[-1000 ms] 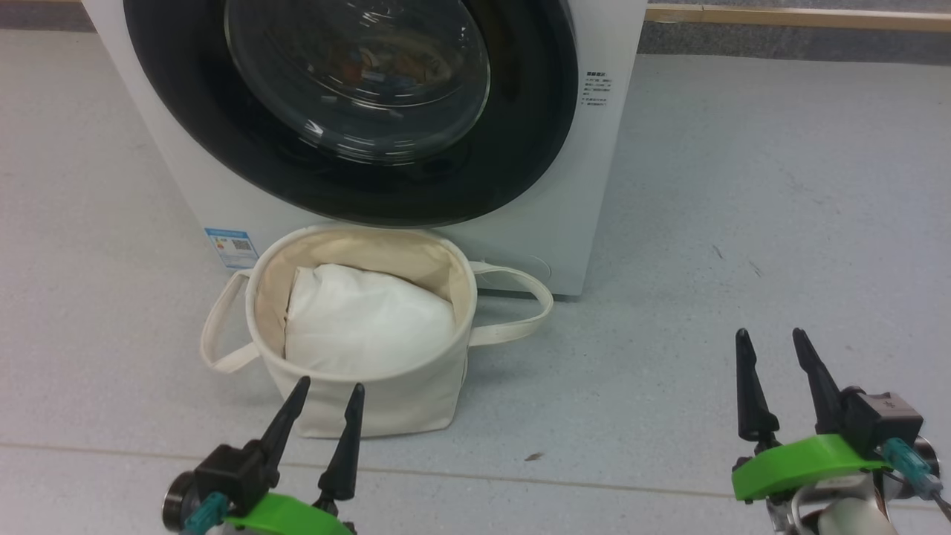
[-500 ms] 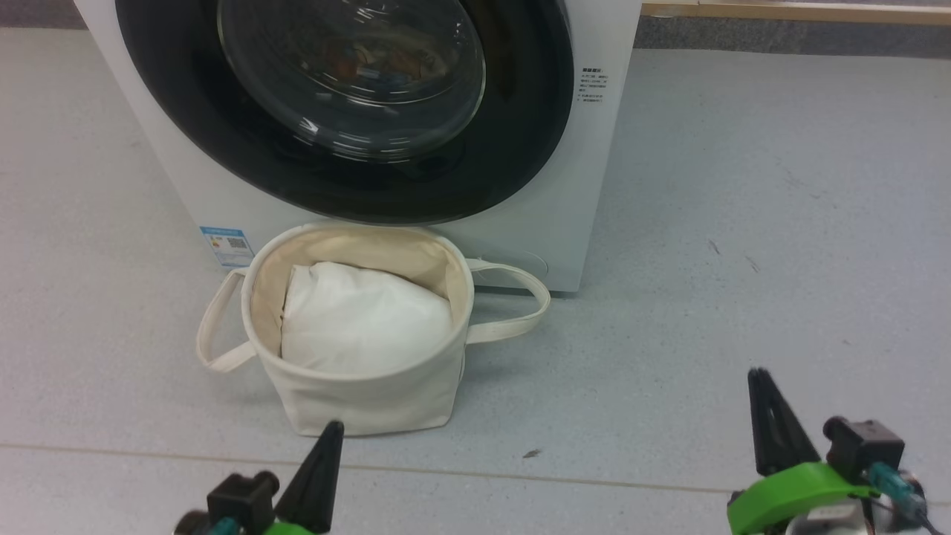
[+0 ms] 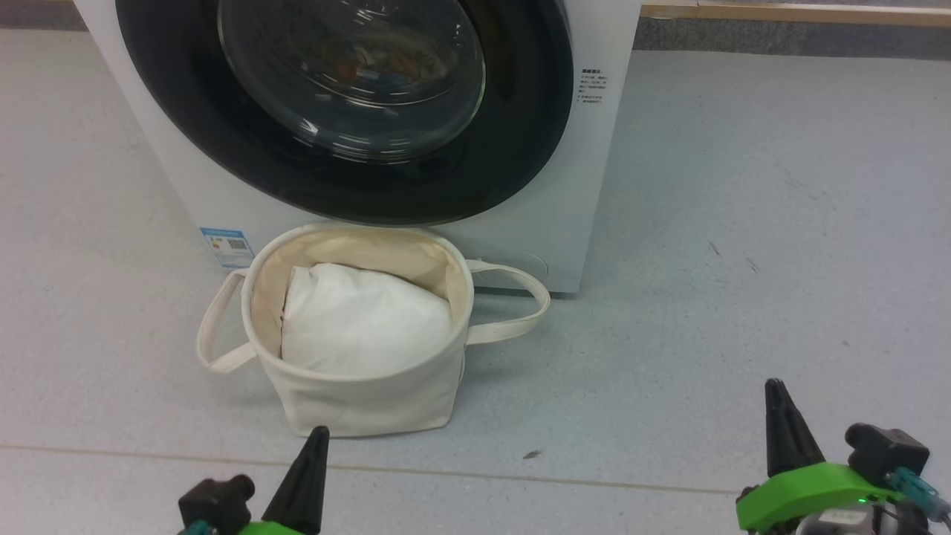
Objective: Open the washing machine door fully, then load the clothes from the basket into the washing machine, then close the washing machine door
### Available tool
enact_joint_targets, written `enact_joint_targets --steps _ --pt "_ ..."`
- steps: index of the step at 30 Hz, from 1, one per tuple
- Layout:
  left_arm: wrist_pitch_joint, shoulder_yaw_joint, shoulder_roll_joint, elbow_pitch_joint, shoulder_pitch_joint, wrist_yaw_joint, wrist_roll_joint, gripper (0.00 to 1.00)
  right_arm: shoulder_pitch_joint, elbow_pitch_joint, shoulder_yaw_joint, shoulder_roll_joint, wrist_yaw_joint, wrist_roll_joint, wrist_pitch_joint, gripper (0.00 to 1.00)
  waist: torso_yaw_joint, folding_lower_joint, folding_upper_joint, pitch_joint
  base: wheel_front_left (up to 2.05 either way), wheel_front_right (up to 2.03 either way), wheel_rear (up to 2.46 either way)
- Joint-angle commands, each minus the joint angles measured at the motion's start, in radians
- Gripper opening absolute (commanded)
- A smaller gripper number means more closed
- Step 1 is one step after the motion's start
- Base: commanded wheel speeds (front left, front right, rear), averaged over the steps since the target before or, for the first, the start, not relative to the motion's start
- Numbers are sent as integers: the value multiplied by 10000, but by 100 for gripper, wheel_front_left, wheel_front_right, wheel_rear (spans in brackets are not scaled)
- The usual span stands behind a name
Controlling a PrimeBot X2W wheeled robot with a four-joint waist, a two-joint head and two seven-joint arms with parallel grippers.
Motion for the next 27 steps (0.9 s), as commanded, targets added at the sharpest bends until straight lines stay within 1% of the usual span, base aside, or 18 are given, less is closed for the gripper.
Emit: enact_joint_targets --steps 1,27 --pt "69 180 20 -392 -390 -20 -317 0 -353 -373 -57 -44 0 333 57 0 0 -2 0 -1 0 0 0" --pt "825 649 53 -692 -430 -56 -3347 0 -400 -558 -191 -53 -1 3384 833 0 -9 -2 0 -32 0 0 0"
